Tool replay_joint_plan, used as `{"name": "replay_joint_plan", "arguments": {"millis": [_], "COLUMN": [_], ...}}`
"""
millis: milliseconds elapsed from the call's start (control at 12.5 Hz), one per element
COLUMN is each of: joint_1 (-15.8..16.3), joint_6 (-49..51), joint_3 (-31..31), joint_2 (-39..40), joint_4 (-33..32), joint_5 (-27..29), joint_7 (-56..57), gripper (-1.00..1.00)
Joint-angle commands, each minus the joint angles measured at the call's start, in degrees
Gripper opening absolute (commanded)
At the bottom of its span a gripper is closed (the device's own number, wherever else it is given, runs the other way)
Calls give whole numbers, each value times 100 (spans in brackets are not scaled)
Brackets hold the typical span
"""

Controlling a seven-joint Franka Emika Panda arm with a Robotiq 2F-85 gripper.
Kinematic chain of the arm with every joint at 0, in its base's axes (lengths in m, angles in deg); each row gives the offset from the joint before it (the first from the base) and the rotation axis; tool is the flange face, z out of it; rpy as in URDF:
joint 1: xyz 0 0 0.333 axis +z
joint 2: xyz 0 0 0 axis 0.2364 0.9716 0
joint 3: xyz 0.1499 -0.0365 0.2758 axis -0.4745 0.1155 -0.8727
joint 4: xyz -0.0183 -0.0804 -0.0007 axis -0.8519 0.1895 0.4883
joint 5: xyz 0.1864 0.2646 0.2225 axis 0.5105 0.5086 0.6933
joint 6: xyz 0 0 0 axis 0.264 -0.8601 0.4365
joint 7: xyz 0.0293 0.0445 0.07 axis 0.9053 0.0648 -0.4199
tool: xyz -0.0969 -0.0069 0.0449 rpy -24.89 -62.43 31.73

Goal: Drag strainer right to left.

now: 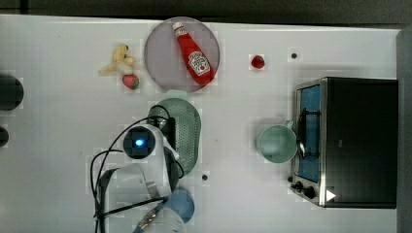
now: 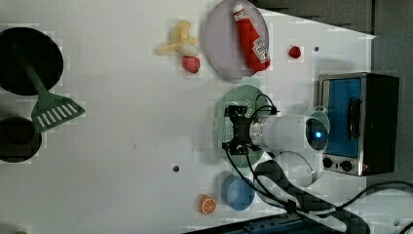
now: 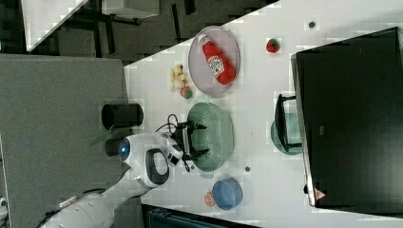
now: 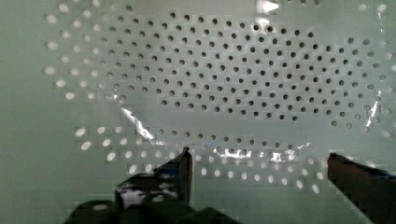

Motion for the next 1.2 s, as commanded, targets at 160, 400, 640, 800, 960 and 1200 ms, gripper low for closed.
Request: {"name": "replay_joint_plan", "arguments": {"millis": [160, 400, 640, 800, 960, 1200], "joint_1": [393, 615, 857, 1023, 1204, 1461], "joint_6": [203, 399, 585, 693, 729, 781], "joint_3": [-149, -150, -149, -151, -151, -151], "joint_2": [187, 324, 503, 654, 821, 1054], "joint_4": [485, 779, 1131, 1379, 1638, 2011], "joint_5": [57, 75, 75, 75, 75, 75], "joint_7": [-522, -843, -1184, -1505, -1779, -2073], "gripper": [100, 100, 100, 100, 100, 100]}}
